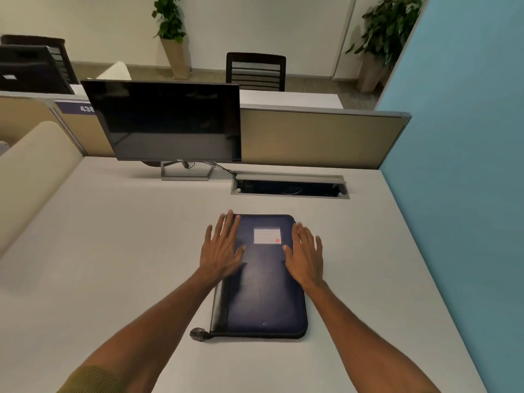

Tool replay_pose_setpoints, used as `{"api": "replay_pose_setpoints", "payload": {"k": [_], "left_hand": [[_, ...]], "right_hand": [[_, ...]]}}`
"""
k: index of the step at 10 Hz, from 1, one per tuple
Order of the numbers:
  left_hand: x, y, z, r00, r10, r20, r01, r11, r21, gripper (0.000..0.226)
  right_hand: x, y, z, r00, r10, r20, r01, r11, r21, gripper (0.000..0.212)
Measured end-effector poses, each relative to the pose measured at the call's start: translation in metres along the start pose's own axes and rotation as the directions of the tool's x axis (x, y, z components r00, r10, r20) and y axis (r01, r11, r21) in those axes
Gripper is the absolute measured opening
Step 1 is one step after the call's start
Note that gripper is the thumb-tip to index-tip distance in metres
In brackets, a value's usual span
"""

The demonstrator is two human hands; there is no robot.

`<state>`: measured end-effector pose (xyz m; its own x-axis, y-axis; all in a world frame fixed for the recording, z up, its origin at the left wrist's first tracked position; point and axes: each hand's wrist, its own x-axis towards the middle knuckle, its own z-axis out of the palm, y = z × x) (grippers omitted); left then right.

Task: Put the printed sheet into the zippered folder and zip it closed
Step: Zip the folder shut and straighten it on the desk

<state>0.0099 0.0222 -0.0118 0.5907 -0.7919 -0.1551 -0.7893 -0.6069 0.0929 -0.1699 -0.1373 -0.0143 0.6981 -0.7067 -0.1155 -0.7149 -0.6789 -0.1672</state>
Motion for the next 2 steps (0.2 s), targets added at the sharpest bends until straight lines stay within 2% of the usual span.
{"api": "replay_pose_setpoints", "payload": {"k": [1,2], "left_hand": [[0.024,0.010,-0.032,0.987,0.025,-0.160,-0.015,0.998,0.069,0.082],[0.051,0.019,-0.076,0.940,0.060,-0.334,-0.036,0.996,0.079,0.080]], "right_hand": [[0.021,-0.007,-0.034,0.994,-0.042,-0.098,0.032,0.995,-0.095,0.070],[0.044,-0.017,-0.074,0.969,-0.084,-0.234,0.064,0.994,-0.094,0.068]]}}
